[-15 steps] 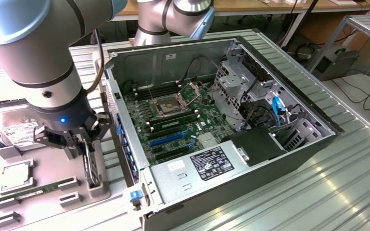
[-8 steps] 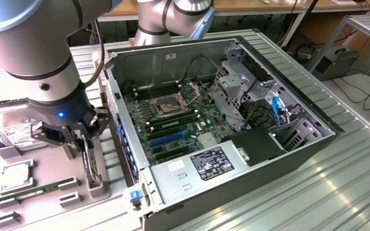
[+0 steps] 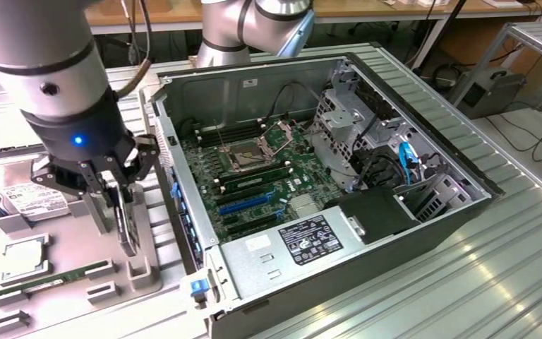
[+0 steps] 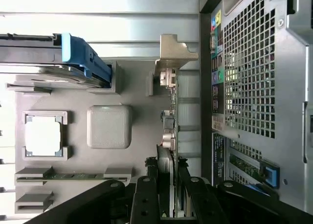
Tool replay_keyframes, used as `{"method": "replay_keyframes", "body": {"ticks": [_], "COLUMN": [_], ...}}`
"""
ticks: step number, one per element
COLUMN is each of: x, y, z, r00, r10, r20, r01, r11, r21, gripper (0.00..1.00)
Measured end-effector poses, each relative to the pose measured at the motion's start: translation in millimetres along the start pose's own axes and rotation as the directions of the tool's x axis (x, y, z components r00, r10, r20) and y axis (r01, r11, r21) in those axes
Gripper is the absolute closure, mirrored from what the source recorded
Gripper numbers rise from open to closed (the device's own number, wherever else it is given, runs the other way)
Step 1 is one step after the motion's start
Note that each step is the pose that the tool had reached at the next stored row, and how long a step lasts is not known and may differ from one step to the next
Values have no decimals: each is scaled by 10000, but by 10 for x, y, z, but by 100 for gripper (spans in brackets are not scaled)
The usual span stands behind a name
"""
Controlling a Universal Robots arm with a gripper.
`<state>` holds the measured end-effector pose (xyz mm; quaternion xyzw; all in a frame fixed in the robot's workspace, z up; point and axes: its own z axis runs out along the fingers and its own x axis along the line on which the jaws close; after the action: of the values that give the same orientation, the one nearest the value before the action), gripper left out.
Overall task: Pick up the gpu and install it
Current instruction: 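Pick up the gpu and move the gpu toward the slot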
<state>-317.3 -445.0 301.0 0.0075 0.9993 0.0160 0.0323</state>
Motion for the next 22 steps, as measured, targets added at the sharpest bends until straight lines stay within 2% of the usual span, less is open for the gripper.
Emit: {"method": "replay_keyframes", "body": {"ticks": [5, 8, 11, 15, 18, 20, 22], "x": [-42, -71, -125, -208, -318, -383, -477], "y": [9, 10, 9, 2, -6, -8, -6], "z": [-286, -415, -589, -766, -942, -1026, -1127], "r00": [10000, 10000, 9999, 9998, 9997, 9996, 9995], "r10": [-50, -88, -145, -201, -242, -255, -268], "r20": [-10, -18, -32, -56, -87, -107, -135], "r01": [50, 88, 145, 200, 241, 254, 265], "r11": [10000, 10000, 9999, 9998, 9997, 9996, 9995], "r21": [-6, -10, -22, -49, -94, -123, -174], "gripper": [74, 74, 74, 74, 74, 74, 74]}}
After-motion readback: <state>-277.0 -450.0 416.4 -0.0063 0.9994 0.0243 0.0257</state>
